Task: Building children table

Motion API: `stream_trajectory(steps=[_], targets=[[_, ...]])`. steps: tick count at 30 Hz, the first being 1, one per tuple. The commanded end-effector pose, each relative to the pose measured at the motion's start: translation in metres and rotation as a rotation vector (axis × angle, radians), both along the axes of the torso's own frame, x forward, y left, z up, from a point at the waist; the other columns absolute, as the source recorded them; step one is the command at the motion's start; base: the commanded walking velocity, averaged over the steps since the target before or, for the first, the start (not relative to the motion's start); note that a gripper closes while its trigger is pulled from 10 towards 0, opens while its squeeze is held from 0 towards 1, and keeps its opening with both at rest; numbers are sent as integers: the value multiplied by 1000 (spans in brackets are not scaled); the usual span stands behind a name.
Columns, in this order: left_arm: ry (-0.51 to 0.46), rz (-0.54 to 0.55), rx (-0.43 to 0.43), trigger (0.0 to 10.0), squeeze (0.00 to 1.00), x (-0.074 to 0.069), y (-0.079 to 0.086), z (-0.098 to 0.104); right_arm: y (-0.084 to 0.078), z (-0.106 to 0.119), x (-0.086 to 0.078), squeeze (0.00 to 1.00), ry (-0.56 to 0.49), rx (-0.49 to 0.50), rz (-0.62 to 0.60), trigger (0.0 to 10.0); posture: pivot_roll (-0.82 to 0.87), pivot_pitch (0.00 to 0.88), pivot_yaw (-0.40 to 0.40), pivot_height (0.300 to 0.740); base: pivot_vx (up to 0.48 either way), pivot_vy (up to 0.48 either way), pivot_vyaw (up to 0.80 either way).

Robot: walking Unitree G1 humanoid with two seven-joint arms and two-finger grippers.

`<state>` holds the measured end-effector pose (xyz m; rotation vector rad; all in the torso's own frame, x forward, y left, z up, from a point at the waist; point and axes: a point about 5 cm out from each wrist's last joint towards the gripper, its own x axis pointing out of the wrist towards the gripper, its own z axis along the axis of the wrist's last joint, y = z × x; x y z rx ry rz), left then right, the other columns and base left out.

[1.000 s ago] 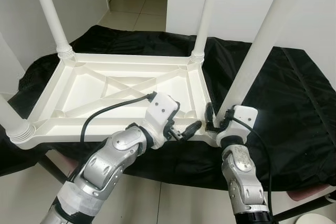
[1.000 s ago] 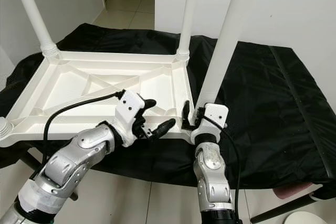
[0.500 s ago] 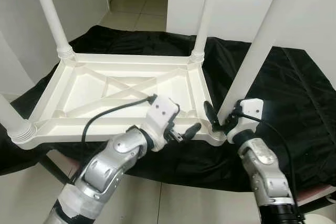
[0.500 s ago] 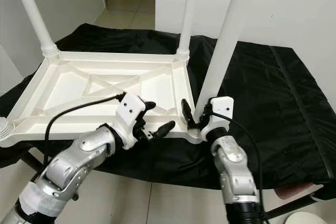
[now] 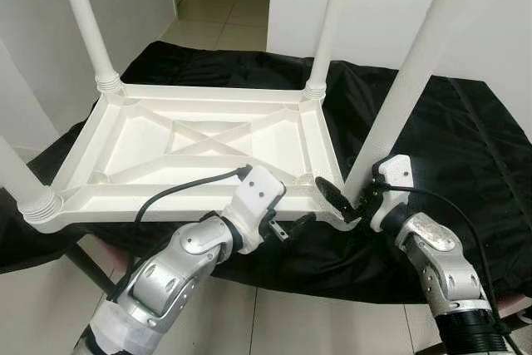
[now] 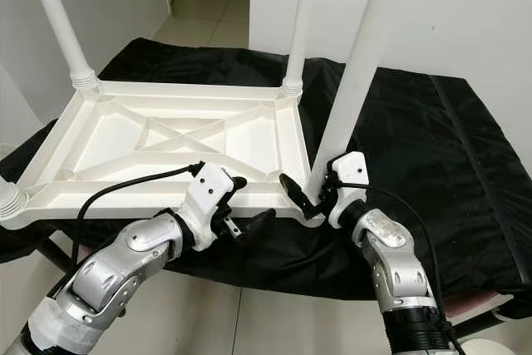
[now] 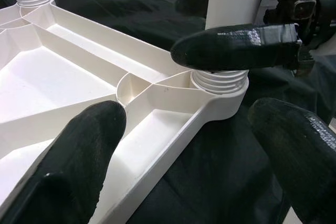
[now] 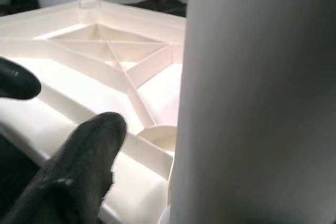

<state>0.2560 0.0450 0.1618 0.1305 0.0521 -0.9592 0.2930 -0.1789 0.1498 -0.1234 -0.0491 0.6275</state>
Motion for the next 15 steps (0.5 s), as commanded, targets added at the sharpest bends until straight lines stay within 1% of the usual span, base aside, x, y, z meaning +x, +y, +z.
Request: stream_trajectory(steps=[1,2,8,11,13,14,15], targets=[[-1,-62,11,10000,0,-3,-3,0,1,0,2,0,12,2,18,4588,-27,0,-41,740,0,0,0],[-2,-60,12,10000,0,-3,-2,1,-2,-1,3,0,21,-2,18,0,-27,0,-41,740,0,0,0],[-8,-56,16,10000,0,-3,-1,1,-7,-5,4,0,50,6,11,0,-27,0,-41,740,0,0,0],[-13,-56,19,10000,0,-3,-1,2,-10,-10,1,0,81,20,7,0,-30,0,-36,740,0,0,0],[-13,-56,19,10000,0,-3,-1,2,-10,-10,1,0,81,20,7,0,-30,0,-36,740,0,0,0],[-16,-57,21,10000,0,-3,0,2,-12,-15,-1,0,106,31,-8,10000,-30,0,-36,740,0,0,0],[-16,-57,21,10000,0,-3,0,2,-12,-15,-1,0,106,31,-8,10000,-30,0,-36,740,0,0,0]])
